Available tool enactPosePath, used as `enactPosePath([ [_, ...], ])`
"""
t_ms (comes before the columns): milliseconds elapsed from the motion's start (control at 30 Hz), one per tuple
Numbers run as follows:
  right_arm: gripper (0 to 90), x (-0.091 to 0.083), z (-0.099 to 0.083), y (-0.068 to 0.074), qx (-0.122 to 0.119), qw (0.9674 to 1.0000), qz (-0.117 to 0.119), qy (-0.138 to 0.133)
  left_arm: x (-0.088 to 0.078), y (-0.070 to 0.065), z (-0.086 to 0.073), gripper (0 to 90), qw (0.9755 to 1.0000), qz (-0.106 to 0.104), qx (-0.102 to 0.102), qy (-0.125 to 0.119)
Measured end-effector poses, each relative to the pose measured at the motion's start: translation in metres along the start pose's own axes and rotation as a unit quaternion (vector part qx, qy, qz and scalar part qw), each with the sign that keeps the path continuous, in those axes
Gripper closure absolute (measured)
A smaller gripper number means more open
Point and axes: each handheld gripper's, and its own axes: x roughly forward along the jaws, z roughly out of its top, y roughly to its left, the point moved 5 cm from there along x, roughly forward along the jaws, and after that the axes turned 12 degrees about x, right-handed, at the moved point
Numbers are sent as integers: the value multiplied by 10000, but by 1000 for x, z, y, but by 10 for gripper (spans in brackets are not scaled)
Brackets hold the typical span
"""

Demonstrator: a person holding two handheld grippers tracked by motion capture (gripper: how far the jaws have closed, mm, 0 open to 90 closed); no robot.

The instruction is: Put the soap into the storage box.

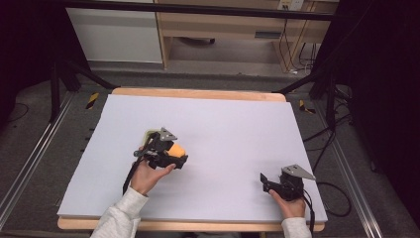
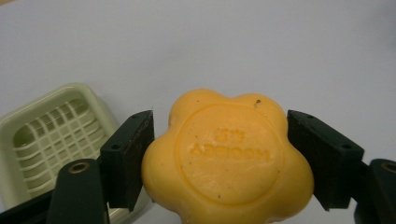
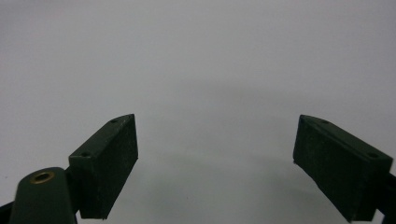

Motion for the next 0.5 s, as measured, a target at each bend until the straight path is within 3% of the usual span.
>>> enactPosePath([
  [500,143,0,0,-1,-5,10000,1,-6,-12,42,-6,253,9986,434,-303,16],
])
